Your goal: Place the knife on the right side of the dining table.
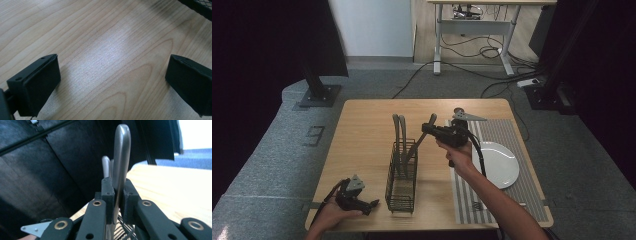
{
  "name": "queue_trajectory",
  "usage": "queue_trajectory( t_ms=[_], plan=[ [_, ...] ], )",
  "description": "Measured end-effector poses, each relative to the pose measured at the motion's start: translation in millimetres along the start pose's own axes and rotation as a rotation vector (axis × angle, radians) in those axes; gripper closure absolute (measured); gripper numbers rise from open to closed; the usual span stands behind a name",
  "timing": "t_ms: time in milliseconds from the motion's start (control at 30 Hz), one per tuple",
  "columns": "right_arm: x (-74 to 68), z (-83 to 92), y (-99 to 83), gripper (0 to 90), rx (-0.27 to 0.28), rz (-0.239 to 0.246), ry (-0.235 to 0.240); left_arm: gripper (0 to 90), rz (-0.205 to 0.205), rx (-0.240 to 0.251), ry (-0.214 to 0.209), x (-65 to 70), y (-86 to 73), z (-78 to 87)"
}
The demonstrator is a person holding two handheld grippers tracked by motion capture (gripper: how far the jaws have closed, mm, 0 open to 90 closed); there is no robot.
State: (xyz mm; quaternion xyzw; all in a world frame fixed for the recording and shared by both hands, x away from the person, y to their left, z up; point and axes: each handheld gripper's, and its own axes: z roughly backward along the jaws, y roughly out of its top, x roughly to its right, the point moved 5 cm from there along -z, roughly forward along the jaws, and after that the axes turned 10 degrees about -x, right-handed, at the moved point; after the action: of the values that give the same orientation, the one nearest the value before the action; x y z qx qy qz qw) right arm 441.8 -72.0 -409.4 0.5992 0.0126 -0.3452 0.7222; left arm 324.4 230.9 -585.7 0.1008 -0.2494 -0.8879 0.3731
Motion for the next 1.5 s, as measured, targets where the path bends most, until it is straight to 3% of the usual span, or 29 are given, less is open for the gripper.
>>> queue_trajectory(
  t_ms=[133, 300, 767, 1100, 1500],
  plan=[
    [-4.7, 17.2, 8.1, 82.6, 0.052, 0.036, -0.006, 0.0, 0.001, 0.003, 0.000, 0.1, 0.1, -0.2],
    [-5.9, 31.8, 13.4, 82.7, 0.090, 0.044, -0.006, 0.0, 0.000, 0.001, 0.000, 0.0, 0.0, -0.1],
    [3.1, 73.9, 25.7, 82.8, 0.195, 0.003, -0.004, 0.0, 0.000, 0.002, 0.001, 0.0, 0.1, -0.1],
    [28.1, 71.1, 9.5, 82.8, 0.169, -0.035, -0.058, 0.0, 0.001, 0.002, 0.001, 0.0, 0.1, -0.2],
    [46.1, 56.4, -6.4, 82.7, 0.102, -0.038, -0.129, 0.0, 0.002, 0.003, 0.000, 0.1, 0.1, -0.2]
  ],
)
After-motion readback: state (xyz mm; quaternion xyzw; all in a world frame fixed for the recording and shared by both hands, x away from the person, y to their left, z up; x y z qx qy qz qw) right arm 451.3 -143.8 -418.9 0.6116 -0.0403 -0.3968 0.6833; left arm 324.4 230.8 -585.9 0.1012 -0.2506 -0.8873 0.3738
